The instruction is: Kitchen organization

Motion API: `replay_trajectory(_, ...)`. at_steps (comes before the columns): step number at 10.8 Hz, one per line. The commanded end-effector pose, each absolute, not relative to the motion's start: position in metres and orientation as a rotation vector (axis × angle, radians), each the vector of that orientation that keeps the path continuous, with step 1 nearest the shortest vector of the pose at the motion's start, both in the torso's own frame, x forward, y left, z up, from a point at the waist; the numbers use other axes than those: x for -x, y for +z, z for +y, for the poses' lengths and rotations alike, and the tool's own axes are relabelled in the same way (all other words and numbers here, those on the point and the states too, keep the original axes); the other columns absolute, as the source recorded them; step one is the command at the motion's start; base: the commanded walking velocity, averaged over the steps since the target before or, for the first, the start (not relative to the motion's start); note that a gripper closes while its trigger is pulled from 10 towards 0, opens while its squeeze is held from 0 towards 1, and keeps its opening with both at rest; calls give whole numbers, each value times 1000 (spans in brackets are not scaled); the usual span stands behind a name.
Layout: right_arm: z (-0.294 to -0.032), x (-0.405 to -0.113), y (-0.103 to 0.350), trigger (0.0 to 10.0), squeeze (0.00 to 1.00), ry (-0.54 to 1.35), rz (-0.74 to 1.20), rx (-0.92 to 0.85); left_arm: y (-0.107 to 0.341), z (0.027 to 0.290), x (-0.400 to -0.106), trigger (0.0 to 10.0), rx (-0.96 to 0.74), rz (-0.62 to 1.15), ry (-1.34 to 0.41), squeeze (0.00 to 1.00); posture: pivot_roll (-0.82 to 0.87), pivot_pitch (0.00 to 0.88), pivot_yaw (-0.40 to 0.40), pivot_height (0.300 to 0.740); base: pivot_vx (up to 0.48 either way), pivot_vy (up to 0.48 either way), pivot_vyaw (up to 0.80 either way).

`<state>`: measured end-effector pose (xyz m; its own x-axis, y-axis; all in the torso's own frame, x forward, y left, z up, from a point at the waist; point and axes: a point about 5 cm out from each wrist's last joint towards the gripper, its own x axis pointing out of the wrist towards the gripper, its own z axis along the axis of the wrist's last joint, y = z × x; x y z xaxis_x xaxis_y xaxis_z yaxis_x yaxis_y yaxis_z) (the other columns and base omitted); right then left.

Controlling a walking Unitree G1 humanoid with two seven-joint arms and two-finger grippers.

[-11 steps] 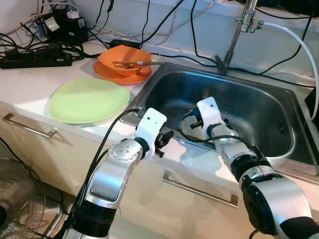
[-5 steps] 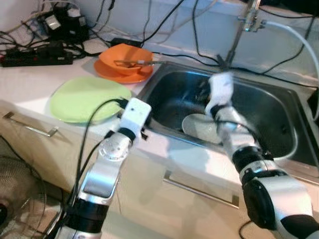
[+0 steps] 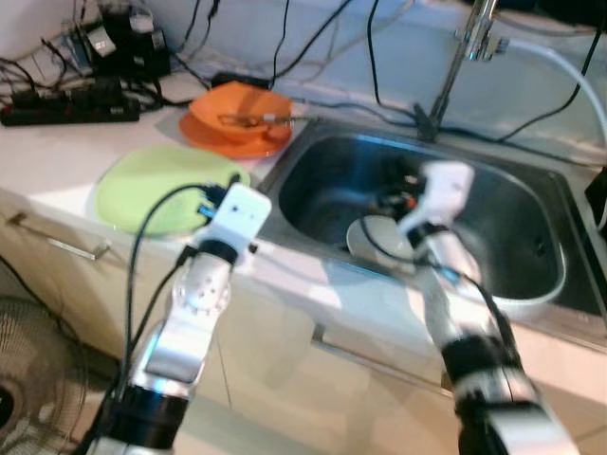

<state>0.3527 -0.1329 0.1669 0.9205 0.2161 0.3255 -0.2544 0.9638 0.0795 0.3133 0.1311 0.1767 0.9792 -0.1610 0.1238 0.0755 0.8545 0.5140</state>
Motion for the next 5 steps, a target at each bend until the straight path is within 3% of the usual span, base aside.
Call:
replay_trajectory(1, -132, -343, 168, 10000, 0, 261, -347, -146, 174, 135, -312, 10000, -546, -183, -97, 0, 214, 18, -60, 740, 0, 0, 0)
replay_trajectory(3, -124, -332, 166, 10000, 0, 295, -334, -167, 172, 141, -309, 10000, -612, -194, -69, 0, 200, 20, -53, 740, 0, 0, 0)
replay_trajectory(5, -114, -324, 158, 10000, 0, 304, -294, -197, 180, 151, -294, 10000, -791, -135, -35, 0, 218, 30, -46, 740, 0, 0, 0)
